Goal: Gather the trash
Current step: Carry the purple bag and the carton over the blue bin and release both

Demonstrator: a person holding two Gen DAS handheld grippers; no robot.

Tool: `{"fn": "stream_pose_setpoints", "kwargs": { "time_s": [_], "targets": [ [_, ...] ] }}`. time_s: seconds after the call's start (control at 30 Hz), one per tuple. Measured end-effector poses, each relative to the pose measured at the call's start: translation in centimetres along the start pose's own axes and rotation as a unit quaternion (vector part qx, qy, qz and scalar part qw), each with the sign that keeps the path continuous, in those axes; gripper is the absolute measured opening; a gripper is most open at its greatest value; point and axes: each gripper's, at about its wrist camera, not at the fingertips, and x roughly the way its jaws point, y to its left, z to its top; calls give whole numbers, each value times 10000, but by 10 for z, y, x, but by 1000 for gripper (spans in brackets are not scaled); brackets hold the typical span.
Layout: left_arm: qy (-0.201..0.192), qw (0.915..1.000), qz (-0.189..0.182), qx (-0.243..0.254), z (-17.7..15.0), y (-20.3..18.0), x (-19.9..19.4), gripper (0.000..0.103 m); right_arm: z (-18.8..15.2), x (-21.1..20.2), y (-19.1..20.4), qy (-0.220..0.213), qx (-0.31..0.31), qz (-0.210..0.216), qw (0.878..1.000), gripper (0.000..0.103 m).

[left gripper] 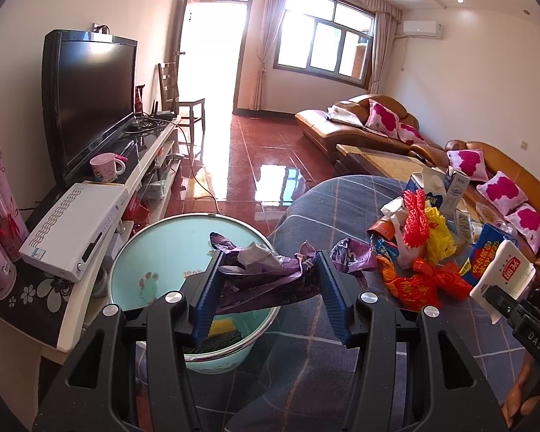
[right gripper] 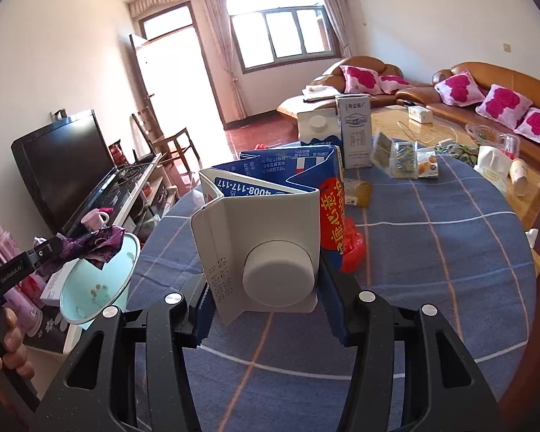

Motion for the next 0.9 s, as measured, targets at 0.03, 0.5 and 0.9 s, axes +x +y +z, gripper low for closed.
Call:
{"fn": "stream_pose_setpoints", "kwargs": {
  "time_s": [0.03, 0.5, 0.9],
  "targets": [
    [-19, 10000, 52, 11, -1, 3, -2, 51, -1, 0, 5, 19, -28, 41, 10000, 51],
    [-13, 9985, 477, -269, -2, 52, -10, 51, -2, 5, 64, 216, -429, 665, 9966, 51],
    [-41, 9955, 820, -471, 1, 78, -10, 51, 0, 19, 106, 308, -762, 1036, 9912, 51]
  ]
}}
